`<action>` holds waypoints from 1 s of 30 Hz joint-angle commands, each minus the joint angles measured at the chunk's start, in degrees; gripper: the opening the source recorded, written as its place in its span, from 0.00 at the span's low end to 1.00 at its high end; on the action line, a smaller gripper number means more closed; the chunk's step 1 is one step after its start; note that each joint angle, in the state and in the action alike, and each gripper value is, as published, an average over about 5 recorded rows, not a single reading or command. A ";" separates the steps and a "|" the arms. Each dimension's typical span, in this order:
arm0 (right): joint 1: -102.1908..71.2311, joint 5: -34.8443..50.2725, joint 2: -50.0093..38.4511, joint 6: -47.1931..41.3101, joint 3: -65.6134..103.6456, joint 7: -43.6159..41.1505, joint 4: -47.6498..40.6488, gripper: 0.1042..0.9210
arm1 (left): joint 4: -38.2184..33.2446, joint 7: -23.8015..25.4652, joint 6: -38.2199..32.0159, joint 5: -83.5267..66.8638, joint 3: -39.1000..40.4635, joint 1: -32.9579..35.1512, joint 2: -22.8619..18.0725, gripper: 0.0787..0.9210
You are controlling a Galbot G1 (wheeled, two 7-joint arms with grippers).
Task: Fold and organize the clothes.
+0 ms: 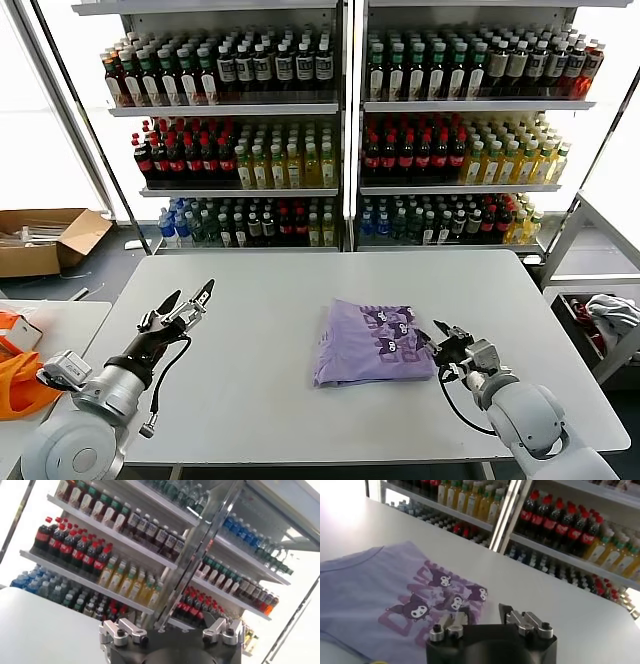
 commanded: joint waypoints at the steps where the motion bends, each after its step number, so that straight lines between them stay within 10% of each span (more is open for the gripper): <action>1: -2.57 -0.49 0.69 0.31 5.10 1.47 6.16 0.51 | 8.11 2.98 3.74 7.37 6.13 -4.44 3.84 0.88; 13: -14.24 2.56 5.36 2.37 17.61 1.52 13.49 0.87 | 21.11 7.02 4.66 11.84 29.06 -17.41 4.17 0.88; 30: -23.12 3.41 8.76 3.99 23.71 0.82 16.10 0.88 | 35.93 10.74 6.23 7.29 43.46 -35.03 -0.07 0.88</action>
